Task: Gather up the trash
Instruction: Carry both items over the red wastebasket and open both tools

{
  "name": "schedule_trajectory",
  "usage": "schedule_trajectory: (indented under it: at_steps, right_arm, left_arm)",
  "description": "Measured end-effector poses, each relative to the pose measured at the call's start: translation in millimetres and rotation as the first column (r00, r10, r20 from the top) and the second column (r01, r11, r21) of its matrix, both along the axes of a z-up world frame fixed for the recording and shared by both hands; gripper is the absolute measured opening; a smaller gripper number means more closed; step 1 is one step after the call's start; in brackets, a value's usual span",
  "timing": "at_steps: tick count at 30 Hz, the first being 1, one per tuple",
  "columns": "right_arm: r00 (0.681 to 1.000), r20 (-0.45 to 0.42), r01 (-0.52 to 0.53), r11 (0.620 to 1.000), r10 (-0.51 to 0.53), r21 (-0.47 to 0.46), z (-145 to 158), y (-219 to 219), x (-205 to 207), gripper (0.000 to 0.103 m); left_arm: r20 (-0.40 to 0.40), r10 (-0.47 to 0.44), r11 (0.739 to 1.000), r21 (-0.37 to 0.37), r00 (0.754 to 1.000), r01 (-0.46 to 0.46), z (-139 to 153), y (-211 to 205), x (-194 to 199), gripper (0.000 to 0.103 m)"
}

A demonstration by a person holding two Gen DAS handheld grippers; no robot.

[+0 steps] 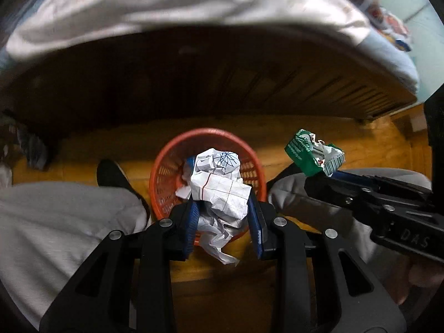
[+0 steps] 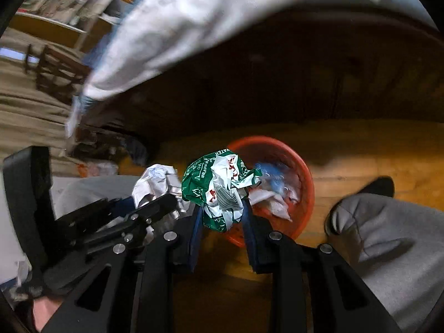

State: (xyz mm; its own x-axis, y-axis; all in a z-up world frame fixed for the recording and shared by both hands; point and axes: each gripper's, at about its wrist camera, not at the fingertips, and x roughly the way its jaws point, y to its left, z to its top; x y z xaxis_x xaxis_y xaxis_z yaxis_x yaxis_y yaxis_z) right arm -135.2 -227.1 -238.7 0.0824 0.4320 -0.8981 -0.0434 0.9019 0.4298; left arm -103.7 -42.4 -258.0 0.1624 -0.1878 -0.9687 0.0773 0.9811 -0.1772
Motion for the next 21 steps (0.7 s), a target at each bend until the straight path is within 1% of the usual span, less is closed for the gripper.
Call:
schedule_trajectory:
  at_steps: [1,3,5,7,8,10,12,15,17,18,19,20,21]
  right_arm:
    - [0.999,-0.022,-0.028,0.999,0.028,-0.031,-13,5,1,0.028]
    - [0.997,-0.071,-0.035,0.998,0.031,-0.045,-36,8,2,0.028]
    - [0.991,-0.122,-0.069,0.993,0.058,-0.091,-60,14,2,0.028]
    - [0.983,-0.169,-0.086,0.992,0.069,-0.093,-87,16,0,0.028]
    - [0.980,-0.184,-0.086,0.992,0.068,-0.092,-95,17,1,0.028]
    - [0.973,-0.220,-0.088,0.992,0.065,-0.095,-116,16,1,0.029]
    - [0.968,-0.245,-0.074,0.993,0.049,-0.093,-131,17,6,0.030]
    - [0.962,-0.271,-0.053,0.994,0.025,-0.096,-149,17,11,0.033]
    - [0.962,-0.272,-0.048,0.995,0.022,-0.090,-150,19,13,0.033]
    - [0.964,-0.265,-0.052,0.994,0.026,-0.093,-149,21,14,0.033]
    - [0.966,-0.257,-0.059,0.992,0.030,-0.109,-149,23,15,0.033]
    - [0.966,-0.257,-0.058,0.991,0.026,-0.118,-151,22,15,0.035]
    - [0.966,-0.260,-0.050,0.992,0.018,-0.115,-152,23,17,0.037]
  left_arm:
    - [-0.019,0.012,1.000,0.015,1.000,-0.012,-12,0,1,0.032]
    - [-0.058,0.041,0.999,0.033,0.997,-0.039,-37,3,3,0.032]
    - [-0.097,0.063,0.997,0.060,0.993,-0.057,-61,7,7,0.032]
    - [-0.114,0.078,0.995,0.073,0.990,-0.070,-76,11,8,0.033]
    - [-0.125,0.079,0.994,0.088,0.989,-0.069,-86,13,9,0.033]
    - [-0.139,0.087,0.992,0.107,0.986,-0.073,-98,11,11,0.034]
    - [-0.158,0.079,0.989,0.140,0.984,-0.057,-108,9,9,0.035]
    - [-0.182,0.063,0.989,0.144,0.981,-0.037,-119,5,8,0.036]
    - [-0.181,0.059,0.990,0.136,0.982,-0.035,-119,4,7,0.042]
    - [-0.180,0.059,0.990,0.137,0.982,-0.034,-117,4,6,0.054]
    - [-0.171,0.058,0.987,0.158,0.983,-0.031,-115,3,6,0.060]
    - [-0.160,0.060,0.984,0.175,0.985,-0.032,-113,4,6,0.063]
    - [-0.153,0.069,0.984,0.175,0.986,-0.042,-111,7,8,0.068]
